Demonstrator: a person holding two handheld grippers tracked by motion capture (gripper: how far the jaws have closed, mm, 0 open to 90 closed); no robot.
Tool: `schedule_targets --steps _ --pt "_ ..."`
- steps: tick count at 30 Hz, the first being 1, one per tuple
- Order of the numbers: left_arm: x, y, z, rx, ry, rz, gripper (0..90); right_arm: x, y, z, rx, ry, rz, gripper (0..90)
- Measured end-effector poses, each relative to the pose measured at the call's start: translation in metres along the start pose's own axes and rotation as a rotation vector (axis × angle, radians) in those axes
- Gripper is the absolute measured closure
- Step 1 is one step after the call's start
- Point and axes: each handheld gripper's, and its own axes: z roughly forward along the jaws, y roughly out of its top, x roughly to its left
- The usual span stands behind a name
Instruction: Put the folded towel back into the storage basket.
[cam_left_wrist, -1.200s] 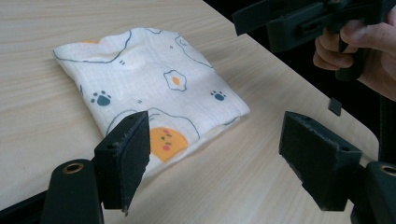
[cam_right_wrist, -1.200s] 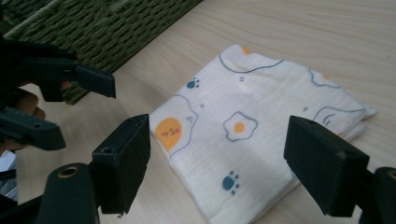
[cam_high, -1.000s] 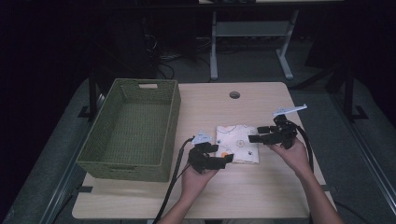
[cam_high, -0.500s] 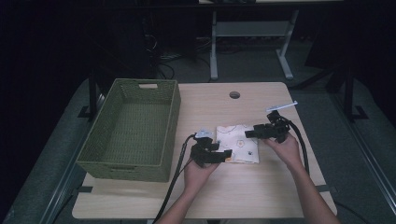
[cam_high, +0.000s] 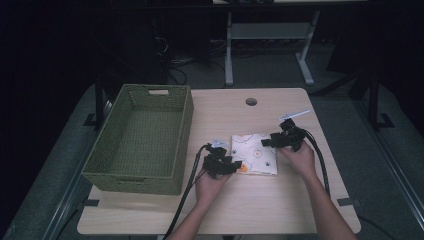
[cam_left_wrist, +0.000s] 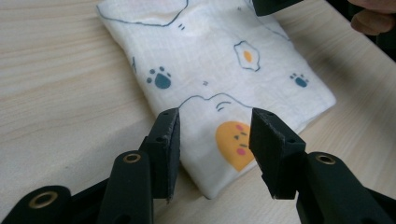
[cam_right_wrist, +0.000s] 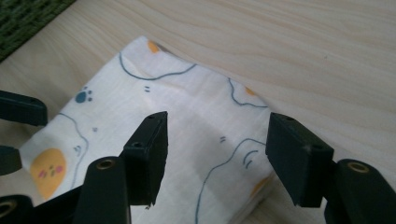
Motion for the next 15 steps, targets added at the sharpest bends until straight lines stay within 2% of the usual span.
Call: schedule_targets --steps 2,4,7,11,15 --pt "0.0006 -0.0007 0.0011 0.008 0.004 0.0 54.8 -0.0006 -0.001 0.0026 0.008 -0.005 0.011 38.8" --pt "0.001 -0.0013 0.0021 0.017 0.009 -0.002 55.9 0.0002 -0.0009 0.0038 0.012 -0.03 -0.013 39.2" --pt "0.0016 -0.0027 0.0043 0.035 0.012 -0.001 57.1 0.0011 -0.0001 0.0029 0.001 -0.038 -0.012 39.5" --pt "0.0012 -0.0034 0.005 0.031 0.019 0.011 58.4 -0.0007 0.0004 0.0042 0.007 -0.049 -0.012 39.5" --pt "0.0 -0.0036 0.0059 0.03 0.021 0.013 61.9 0.0003 -0.0009 0.0086 0.043 -0.067 -0.019 39.7"
